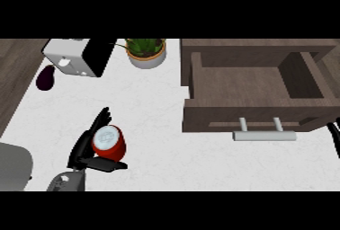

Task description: Pick up the can, place it into the drawer and close the drawer

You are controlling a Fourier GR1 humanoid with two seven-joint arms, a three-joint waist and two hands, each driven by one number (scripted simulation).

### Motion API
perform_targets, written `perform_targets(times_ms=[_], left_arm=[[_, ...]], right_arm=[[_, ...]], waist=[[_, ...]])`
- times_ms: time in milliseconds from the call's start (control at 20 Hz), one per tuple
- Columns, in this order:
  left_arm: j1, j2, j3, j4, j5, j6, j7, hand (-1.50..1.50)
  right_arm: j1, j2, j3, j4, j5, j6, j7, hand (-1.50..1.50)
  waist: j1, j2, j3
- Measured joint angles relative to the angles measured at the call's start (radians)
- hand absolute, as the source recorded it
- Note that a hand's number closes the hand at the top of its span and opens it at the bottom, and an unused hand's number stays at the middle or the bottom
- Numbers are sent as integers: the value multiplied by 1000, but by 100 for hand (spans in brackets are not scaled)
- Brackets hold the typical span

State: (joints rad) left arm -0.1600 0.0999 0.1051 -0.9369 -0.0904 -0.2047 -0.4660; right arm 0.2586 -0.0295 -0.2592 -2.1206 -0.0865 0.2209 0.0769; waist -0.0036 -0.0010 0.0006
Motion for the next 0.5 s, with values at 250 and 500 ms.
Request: perform_targets(times_ms=[250, 500], left_arm=[[-28, -8, -8, 8, 8, -9, -8, 150], [-30, -20, -18, -27, 37, -40, 20, 150]], right_arm=[[-8, 3, 14, -19, 1, -9, 34, -150], [1, 9, 3, -17, -4, -2, 19, -150]], waist=[[0, 0, 1], [0, 0, 0]])
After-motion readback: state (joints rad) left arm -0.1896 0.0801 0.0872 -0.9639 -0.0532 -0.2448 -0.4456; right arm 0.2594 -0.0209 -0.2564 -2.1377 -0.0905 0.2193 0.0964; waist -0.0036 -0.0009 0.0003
